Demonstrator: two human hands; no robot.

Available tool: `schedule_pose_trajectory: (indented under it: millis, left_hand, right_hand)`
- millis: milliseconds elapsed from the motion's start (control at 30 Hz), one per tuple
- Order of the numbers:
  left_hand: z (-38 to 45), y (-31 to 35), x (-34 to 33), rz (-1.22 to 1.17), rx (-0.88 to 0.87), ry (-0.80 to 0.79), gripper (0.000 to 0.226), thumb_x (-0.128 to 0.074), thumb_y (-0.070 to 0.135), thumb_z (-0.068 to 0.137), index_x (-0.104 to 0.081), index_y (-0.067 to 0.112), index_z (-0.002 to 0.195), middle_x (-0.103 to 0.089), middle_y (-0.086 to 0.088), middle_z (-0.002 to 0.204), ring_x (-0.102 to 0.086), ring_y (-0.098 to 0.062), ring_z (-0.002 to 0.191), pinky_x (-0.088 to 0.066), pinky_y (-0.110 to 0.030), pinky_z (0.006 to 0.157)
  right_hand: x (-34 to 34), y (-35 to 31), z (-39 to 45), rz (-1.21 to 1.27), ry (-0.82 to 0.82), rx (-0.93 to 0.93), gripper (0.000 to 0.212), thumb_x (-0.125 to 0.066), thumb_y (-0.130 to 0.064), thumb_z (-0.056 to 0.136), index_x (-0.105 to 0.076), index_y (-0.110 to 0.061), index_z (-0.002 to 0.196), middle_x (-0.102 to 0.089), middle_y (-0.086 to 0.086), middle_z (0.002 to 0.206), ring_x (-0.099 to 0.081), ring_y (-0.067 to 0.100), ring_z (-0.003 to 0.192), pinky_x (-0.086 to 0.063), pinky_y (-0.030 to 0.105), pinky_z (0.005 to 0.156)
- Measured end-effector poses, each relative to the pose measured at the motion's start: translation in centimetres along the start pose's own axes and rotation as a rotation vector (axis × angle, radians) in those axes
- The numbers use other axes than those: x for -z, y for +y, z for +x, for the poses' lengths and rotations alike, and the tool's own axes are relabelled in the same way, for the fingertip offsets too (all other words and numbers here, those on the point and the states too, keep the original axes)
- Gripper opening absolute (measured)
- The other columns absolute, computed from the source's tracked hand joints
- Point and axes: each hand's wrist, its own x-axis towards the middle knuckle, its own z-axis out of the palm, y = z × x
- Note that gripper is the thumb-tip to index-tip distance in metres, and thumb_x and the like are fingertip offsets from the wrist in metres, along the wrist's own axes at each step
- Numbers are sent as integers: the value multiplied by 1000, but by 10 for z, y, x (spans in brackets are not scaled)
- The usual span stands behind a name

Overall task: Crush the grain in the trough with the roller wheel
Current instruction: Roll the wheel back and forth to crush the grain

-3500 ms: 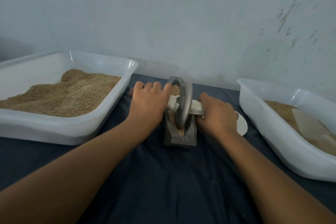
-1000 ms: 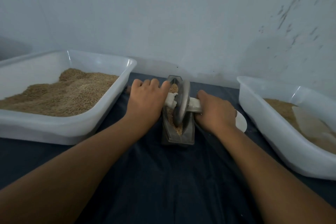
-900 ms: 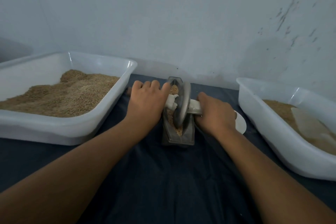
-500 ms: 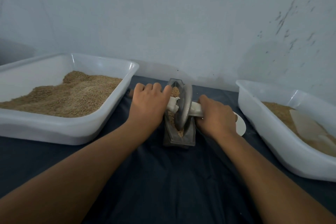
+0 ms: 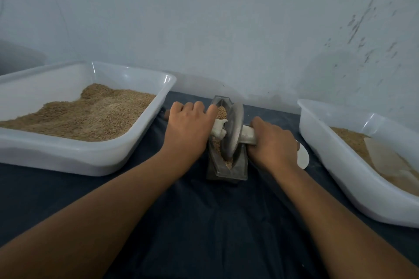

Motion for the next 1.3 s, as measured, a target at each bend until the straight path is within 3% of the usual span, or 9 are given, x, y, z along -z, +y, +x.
schedule_pose_trajectory:
  millis: [167,467,667,833,967,1100,1300]
  left_hand:
    - [5,-1,-5,-5,3,-7,43,-72,16,74,-43,23,104,-45,2,83,-38,-18,71,-30,-35,73]
    - [17,-7,-21,-12,13,18,26,-65,15,82,-46,23,96,-44,4,76,-42,-18,65,-29,-34,69]
    - [29,-8,-32,-8,-4,31,31,-62,19,85,-32,25,89,-41,5,75,-40,-18,65,-27,-35,69]
    - [36,-11,-38,-13,1,28,14,-61,18,88,-49,23,95,-47,3,78,-55,-22,70,-29,-35,70]
    - [41,-12,-43,-6,0,62,19,-55,14,89,-39,24,88,-46,2,76,-46,-22,65,-27,-36,69]
    - [47,-14,-50,-11,-26,74,9,-51,13,90,-49,21,93,-60,-1,82,-57,-26,70,-26,-37,68]
    - [51,-14,-53,-4,-19,73,9,-49,12,91,-49,19,96,-58,-2,82,-56,-26,70,-28,-37,67]
  right_hand:
    - [-7,2,7,-56,-6,-22,21,-64,-34,82,-45,-28,86,-39,-11,61,-31,10,50,-12,28,50]
    - [-22,8,30,-69,-52,-23,19,-60,-39,83,-43,-31,81,-40,-12,58,-32,7,49,-17,24,47]
    - [-32,14,45,-62,-118,-31,14,-57,-43,85,-48,-32,86,-45,-10,64,-34,10,54,-22,26,49]
    - [-35,17,60,-39,-198,-5,14,-59,-42,84,-51,-35,93,-54,-7,74,-46,19,62,-30,29,51]
    - [-36,19,69,-36,-244,16,15,-62,-43,82,-51,-37,91,-55,-7,77,-46,21,65,-26,28,51]
    - [-34,22,77,23,-319,30,13,-63,-43,81,-55,-40,92,-57,-8,80,-53,22,72,-34,30,55]
    - [-33,24,86,73,-389,72,17,-64,-41,81,-59,-39,97,-61,-8,84,-57,20,75,-34,28,54]
